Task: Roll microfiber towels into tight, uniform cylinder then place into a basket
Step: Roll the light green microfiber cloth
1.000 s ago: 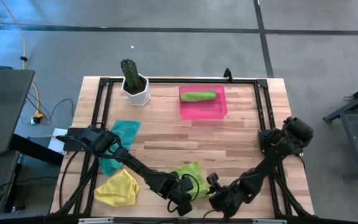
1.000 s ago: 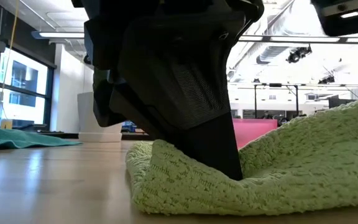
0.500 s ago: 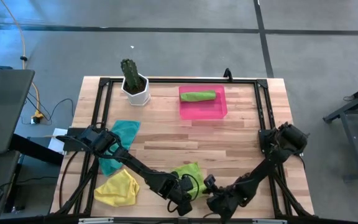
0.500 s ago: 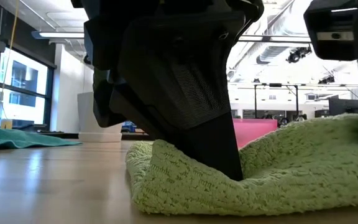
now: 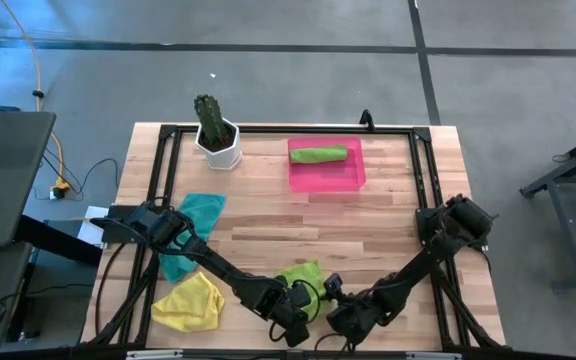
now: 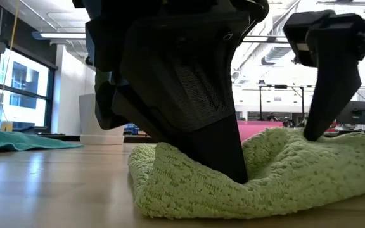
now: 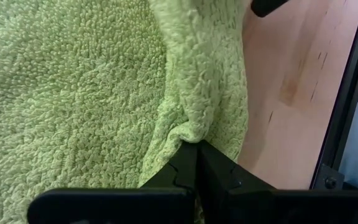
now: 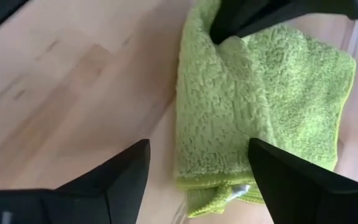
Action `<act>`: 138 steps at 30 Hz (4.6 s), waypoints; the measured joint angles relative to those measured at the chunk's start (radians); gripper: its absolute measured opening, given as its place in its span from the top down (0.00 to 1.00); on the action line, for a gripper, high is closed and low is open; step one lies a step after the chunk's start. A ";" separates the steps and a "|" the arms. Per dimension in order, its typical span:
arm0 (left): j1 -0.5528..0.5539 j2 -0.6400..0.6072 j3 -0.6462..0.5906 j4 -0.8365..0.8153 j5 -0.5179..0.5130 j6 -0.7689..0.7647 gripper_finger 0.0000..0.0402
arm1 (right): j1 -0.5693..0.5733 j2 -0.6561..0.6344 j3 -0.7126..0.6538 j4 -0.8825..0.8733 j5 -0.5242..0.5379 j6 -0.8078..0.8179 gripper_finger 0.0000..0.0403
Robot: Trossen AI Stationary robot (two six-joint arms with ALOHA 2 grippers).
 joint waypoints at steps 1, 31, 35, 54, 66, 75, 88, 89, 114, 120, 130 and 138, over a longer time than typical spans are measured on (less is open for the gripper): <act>0.000 0.000 0.000 0.000 0.000 0.000 1.00 | -0.003 0.001 0.000 -0.003 0.000 0.001 0.34; -0.050 -0.024 0.064 -0.056 -0.083 0.025 1.00 | -0.023 0.040 0.002 -0.048 -0.143 0.389 0.99; -0.086 -0.026 0.131 -0.159 -0.196 0.095 1.00 | -0.044 0.009 -0.001 -0.071 -0.210 0.445 0.99; -0.190 0.036 0.179 -0.194 -0.649 0.628 1.00 | -0.070 -0.043 -0.004 -0.091 -0.303 0.689 1.00; -0.084 0.041 0.179 -0.192 -0.573 0.620 1.00 | 0.065 -0.043 -0.002 -0.233 -0.103 0.942 1.00; 0.020 0.041 0.159 -0.075 -0.439 0.768 1.00 | 0.128 -0.043 -0.001 -0.291 -0.088 0.969 1.00; 0.149 0.041 0.060 0.089 -0.232 0.769 1.00 | 0.143 -0.043 -0.001 -0.296 -0.089 0.905 1.00; 0.152 0.041 0.056 0.080 -0.217 0.756 1.00 | 0.143 -0.043 0.000 -0.296 -0.088 0.895 1.00; -0.060 0.032 0.006 -0.391 -0.413 0.126 1.00 | -0.138 -0.044 0.000 -0.115 -0.266 0.310 1.00; -0.059 0.029 0.003 -0.483 -0.432 0.043 1.00 | -0.232 -0.045 0.000 -0.084 -0.417 0.244 1.00; -0.084 0.024 0.000 -0.472 -0.459 0.007 1.00 | -0.289 -0.079 -0.265 0.400 -0.498 0.349 1.00; -0.080 0.023 0.003 -0.457 -0.418 -0.115 1.00 | -0.297 -0.131 -0.440 0.632 -0.565 0.627 1.00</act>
